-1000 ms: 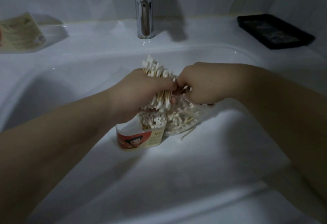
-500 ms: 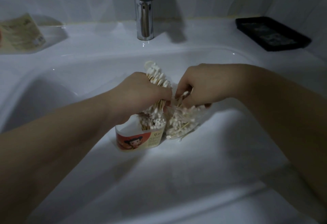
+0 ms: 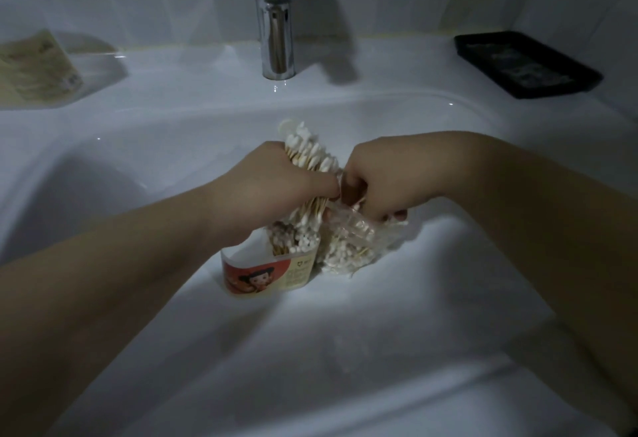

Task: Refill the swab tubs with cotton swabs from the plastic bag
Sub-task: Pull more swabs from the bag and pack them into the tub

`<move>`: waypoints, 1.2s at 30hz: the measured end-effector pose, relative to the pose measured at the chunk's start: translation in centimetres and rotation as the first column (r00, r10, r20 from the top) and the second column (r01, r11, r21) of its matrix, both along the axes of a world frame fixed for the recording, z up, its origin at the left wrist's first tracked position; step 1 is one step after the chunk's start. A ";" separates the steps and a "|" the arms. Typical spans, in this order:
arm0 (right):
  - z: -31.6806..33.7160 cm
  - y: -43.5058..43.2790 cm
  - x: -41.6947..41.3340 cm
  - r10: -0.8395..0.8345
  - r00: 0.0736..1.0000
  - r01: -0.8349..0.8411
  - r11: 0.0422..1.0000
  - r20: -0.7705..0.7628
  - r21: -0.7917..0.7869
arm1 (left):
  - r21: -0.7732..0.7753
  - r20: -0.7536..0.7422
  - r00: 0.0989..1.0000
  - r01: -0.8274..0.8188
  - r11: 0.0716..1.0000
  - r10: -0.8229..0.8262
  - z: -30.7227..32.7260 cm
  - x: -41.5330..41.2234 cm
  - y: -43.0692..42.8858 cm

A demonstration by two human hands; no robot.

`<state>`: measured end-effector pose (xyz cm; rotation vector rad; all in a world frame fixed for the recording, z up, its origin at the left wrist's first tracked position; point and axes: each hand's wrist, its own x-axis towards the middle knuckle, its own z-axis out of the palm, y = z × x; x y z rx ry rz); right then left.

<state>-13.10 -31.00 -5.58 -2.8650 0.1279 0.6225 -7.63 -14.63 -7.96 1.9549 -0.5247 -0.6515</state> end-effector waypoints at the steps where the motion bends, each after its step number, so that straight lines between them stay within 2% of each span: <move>1: 0.2 -0.1 -0.1 -0.012 1.000 0.011 1.000 0.016 0.024 | 0.015 0.001 1.000 -0.012 1.000 0.012 0.0 0.0 0.0; 13: 1.9 -1.4 -0.4 -0.219 0.948 0.164 0.958 0.231 0.235 | 0.085 0.003 0.999 -0.040 0.996 0.040 0.0 0.3 0.0; 16: 2.0 -1.5 -0.5 -0.270 0.935 0.194 0.932 0.229 0.307 | 0.009 0.011 0.996 -0.086 0.996 0.086 0.1 0.3 0.0; 20: 1.8 -1.3 -0.6 -0.266 0.944 0.201 0.932 0.195 0.300 | -0.149 0.043 0.984 -0.165 0.975 0.173 0.2 0.5 0.0; 23: 1.8 -1.1 -0.6 -0.266 0.947 0.199 0.925 0.178 0.323 | -0.200 0.036 0.987 -0.147 0.969 0.157 0.1 0.4 -0.1; 29: 2.0 -1.0 -0.7 -0.319 0.930 0.223 0.884 0.184 0.410 | -0.151 0.094 0.992 -0.070 0.986 0.085 -0.5 -0.1 -0.2; 36: 1.6 -0.9 -0.6 -0.326 0.934 0.219 0.843 0.144 0.491 | -0.071 0.151 0.982 -0.100 0.992 0.109 -1.0 -0.2 -0.5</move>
